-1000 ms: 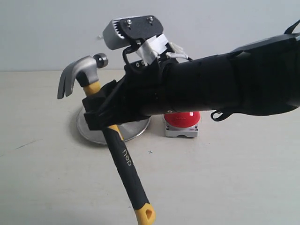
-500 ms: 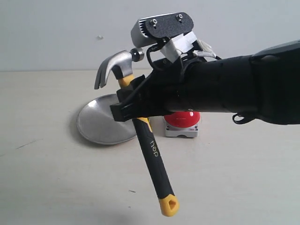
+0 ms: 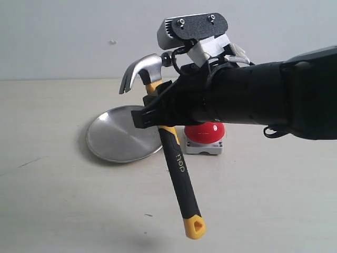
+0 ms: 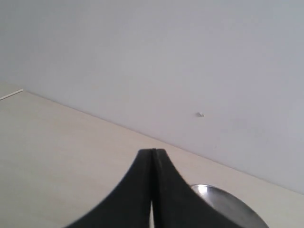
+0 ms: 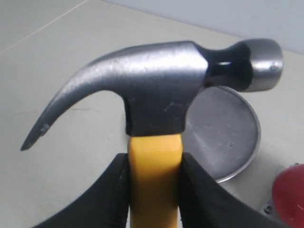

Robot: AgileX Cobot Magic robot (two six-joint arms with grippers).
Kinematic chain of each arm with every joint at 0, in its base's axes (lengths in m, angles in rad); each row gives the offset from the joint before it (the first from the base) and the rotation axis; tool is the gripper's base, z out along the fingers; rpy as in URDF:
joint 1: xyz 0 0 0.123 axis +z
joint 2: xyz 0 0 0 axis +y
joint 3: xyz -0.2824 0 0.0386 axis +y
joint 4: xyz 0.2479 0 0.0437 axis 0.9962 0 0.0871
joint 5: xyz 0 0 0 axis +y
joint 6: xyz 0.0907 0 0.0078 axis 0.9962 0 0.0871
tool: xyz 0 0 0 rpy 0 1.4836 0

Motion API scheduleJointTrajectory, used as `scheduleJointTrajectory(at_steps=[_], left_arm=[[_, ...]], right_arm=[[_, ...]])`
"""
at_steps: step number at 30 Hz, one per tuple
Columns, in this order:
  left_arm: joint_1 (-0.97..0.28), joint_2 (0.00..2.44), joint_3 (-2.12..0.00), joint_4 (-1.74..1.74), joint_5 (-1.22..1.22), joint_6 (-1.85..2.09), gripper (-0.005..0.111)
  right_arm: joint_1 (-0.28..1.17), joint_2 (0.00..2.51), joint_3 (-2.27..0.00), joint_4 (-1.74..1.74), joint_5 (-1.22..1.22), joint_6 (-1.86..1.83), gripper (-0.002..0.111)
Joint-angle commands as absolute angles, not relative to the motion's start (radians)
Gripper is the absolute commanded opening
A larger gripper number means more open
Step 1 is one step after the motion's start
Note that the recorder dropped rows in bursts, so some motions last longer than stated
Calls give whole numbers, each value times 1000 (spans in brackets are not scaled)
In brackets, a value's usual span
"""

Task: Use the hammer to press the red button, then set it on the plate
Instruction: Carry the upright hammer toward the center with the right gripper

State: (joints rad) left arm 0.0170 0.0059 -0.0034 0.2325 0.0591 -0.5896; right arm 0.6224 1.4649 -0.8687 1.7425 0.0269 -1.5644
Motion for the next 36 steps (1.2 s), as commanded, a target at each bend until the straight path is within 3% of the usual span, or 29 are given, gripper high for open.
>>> scheduleJointTrajectory(at_steps=[1, 7, 13, 17, 30, 36], left_arm=[[19, 0, 0, 224, 43, -619, 0], [19, 0, 0, 222, 87, -809, 0], [19, 0, 0, 225, 91, -769, 0], [19, 0, 0, 225, 93, -755, 0], [19, 0, 0, 225, 84, -760, 0], [19, 0, 0, 278, -85, -762, 0]], right_arm=[[620, 1463, -876, 1744, -82, -1595, 0], [620, 1463, -876, 1373, -252, -1174, 0], [627, 1463, -845, 539, -383, -242, 0], [627, 1482, -777, 204, -535, 221, 0], [627, 1614, -691, -52, -881, 688, 0], [627, 1684, -691, -88, -1053, 775, 0]])
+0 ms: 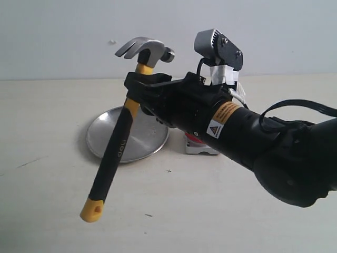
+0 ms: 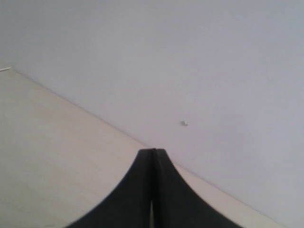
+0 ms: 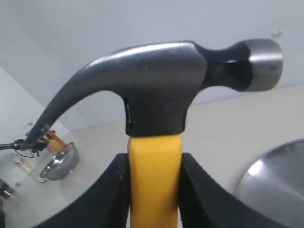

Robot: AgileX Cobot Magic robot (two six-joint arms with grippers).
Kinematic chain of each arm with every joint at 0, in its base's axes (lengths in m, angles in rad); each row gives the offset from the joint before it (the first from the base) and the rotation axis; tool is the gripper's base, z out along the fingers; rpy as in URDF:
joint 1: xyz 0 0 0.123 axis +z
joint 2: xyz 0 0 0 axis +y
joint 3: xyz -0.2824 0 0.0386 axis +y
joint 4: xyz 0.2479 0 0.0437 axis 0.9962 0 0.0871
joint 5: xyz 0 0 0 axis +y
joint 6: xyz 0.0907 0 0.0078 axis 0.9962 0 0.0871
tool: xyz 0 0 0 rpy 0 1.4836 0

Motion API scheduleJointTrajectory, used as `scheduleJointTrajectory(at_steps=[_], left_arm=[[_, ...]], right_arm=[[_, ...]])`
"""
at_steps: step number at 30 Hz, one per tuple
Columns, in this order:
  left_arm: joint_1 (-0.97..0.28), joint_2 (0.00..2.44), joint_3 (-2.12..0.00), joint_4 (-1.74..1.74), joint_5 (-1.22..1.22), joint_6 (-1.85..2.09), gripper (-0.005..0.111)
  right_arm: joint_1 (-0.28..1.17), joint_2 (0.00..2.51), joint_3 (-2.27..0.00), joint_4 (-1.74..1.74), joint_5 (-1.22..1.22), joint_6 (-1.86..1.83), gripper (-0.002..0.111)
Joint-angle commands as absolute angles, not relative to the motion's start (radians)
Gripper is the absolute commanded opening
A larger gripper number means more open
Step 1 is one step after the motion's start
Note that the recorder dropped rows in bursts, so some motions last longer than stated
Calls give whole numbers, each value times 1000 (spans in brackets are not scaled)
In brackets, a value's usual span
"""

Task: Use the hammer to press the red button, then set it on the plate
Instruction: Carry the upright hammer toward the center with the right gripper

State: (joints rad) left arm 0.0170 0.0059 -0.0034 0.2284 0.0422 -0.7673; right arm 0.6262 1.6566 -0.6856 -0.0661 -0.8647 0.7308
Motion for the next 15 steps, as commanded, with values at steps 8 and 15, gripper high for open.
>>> scheduleJointTrajectory(at_steps=[8, 15], left_arm=[[-37, 217, 0, 652, -327, -948, 0], [-40, 528, -120, 839, -476, -1106, 0]], right_arm=[[627, 1725, -694, -50, -1064, 743, 0], [627, 1726, -694, -52, -1065, 741, 0]])
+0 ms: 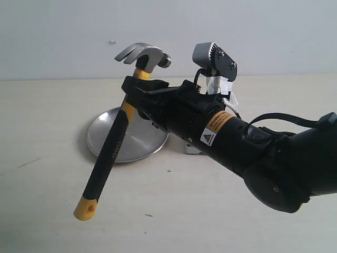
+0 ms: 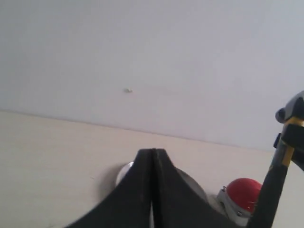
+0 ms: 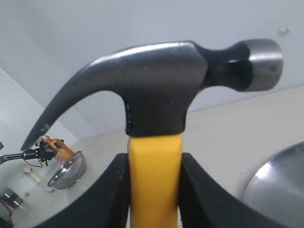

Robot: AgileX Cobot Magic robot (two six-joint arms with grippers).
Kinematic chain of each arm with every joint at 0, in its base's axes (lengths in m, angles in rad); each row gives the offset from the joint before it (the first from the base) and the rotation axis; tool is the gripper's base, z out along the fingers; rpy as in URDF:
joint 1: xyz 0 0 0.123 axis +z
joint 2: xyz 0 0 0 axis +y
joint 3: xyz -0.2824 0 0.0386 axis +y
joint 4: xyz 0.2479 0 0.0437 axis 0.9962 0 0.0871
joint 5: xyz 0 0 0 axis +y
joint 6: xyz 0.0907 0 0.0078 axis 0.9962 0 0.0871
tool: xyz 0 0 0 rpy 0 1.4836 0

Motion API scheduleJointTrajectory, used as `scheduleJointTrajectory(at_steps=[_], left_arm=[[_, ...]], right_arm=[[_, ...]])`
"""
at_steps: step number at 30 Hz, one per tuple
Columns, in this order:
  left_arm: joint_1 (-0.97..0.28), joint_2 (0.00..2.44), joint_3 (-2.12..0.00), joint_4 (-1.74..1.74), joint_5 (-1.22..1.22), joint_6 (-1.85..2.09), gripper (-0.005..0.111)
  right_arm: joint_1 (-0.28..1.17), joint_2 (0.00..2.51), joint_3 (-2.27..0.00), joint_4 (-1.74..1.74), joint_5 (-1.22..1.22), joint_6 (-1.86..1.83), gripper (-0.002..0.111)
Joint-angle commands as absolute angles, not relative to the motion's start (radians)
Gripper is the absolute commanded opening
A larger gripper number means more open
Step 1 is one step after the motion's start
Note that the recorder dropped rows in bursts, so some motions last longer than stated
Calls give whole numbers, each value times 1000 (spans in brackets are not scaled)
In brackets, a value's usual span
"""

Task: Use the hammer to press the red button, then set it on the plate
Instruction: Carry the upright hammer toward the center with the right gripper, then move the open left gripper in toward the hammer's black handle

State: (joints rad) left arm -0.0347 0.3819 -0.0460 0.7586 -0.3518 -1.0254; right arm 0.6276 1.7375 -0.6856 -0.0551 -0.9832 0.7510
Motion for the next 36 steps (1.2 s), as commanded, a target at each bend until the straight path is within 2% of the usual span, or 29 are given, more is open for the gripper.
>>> scheduleJointTrajectory(at_steps=[1, 6, 10, 16, 20, 23, 29, 32, 36], left_arm=[[-40, 573, -149, 866, -512, -1124, 0], [-40, 774, -333, 1147, -594, -1271, 0], [-40, 875, -450, 1309, -757, -1282, 0], [-40, 978, -577, 1728, -775, -1718, 0], [-51, 1071, -592, 1744, -802, -1791, 2], [-113, 1158, -592, 1744, -814, -1787, 13], [-201, 1316, -603, 1744, -762, -1746, 49], [-201, 1362, -608, 1744, -766, -1746, 54], [-201, 1394, -608, 1744, -766, -1727, 54]], right_arm=[[627, 1726, -694, -50, -1065, 741, 0], [627, 1726, -694, -50, -1065, 743, 0], [627, 1726, -694, -50, -1063, 751, 0], [627, 1726, -694, -10, -1052, 753, 0], [627, 1726, -694, 26, -1050, 734, 0], [627, 1726, -694, 26, -1033, 727, 0], [627, 1726, -694, 54, -948, 727, 0], [627, 1726, -694, 54, -930, 714, 0], [627, 1726, -694, 54, -920, 699, 0]])
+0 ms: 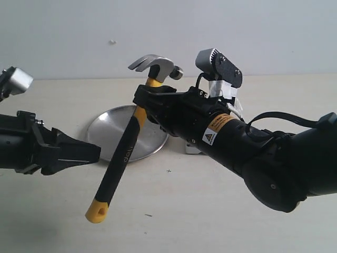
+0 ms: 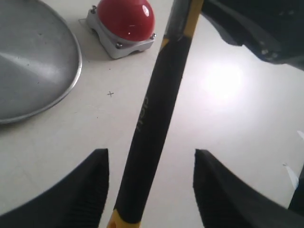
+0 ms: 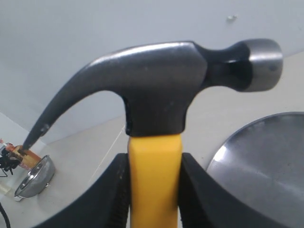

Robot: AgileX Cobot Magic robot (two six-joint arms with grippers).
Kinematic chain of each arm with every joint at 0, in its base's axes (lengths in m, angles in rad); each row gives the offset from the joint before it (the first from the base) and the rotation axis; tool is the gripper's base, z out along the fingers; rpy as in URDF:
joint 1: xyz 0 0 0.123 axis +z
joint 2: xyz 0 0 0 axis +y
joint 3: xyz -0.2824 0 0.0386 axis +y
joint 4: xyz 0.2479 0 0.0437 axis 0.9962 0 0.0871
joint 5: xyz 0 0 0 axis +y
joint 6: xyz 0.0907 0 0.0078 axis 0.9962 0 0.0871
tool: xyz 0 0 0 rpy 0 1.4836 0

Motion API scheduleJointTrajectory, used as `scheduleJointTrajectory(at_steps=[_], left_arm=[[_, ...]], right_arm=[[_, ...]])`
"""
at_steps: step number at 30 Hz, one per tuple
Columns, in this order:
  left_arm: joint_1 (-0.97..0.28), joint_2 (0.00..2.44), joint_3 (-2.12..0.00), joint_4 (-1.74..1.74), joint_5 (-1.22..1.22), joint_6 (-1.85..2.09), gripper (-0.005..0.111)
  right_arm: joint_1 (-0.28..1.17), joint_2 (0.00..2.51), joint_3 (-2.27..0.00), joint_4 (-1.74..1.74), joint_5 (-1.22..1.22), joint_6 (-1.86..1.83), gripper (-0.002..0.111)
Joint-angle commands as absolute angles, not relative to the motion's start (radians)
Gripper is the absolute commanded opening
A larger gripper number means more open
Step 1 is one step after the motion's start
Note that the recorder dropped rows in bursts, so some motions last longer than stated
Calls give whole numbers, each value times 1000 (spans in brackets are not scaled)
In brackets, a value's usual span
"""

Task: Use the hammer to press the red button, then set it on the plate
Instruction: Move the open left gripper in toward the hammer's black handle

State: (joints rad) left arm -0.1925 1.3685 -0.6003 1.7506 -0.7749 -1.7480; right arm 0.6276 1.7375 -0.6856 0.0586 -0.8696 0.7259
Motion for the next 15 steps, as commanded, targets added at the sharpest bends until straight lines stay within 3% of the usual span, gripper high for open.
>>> scheduleJointTrajectory(at_steps=[1, 15], left_arm=[[-201, 1398, -608, 1744, -766, -1728, 54], [-247, 1485, -627, 1744, -807, -1668, 54]], right_arm=[[627, 1726, -694, 54, -915, 696, 0], [627, 1726, -694, 73, -886, 692, 0]])
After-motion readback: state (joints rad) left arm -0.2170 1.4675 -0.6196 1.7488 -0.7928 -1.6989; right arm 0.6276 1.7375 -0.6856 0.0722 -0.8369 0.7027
